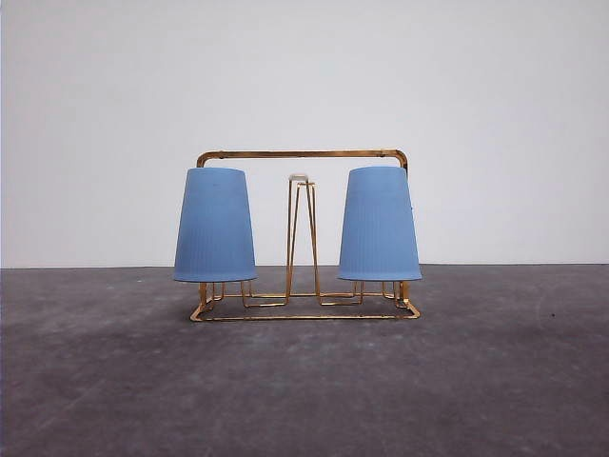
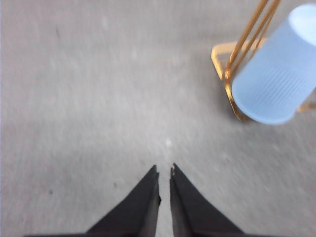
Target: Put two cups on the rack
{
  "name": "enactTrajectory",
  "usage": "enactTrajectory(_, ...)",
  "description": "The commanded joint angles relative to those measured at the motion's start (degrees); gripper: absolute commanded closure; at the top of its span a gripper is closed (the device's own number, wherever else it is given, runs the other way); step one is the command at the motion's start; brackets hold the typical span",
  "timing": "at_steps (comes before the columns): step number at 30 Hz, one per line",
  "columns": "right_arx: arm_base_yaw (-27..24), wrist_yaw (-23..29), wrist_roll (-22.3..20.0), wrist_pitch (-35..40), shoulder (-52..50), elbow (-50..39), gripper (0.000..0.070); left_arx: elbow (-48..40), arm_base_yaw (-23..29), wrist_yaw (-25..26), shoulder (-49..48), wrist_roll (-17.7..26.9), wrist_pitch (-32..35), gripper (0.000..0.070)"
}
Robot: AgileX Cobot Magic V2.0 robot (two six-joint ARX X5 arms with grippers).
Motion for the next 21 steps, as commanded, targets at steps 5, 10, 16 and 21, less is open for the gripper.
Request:
enactTrajectory(5,0.22,0.04,0.71,2.42,0.44,0.90,0.0683,-20.34,2.28,-0.04,-21.60,-4.11,11.31,0.0678)
enactTrajectory(10,0.22,0.04,0.71,2.59,0.42,0.90,0.0683,-28.52,3.30,-0.14,-36.24,-4.54,11.10,0.0678)
enactTrajectory(16,0.22,0.04,0.71,2.59,0.42,0.90,0.0683,-33.55,3.38,-1.92,-45.01,-4.42,11.46,0.0678)
enactTrajectory(21,0.22,0.04,0.71,2.58,0.42,0.90,0.0683,-35.85,3.43,-1.97,-46.43,-4.41,13.75,0.0678)
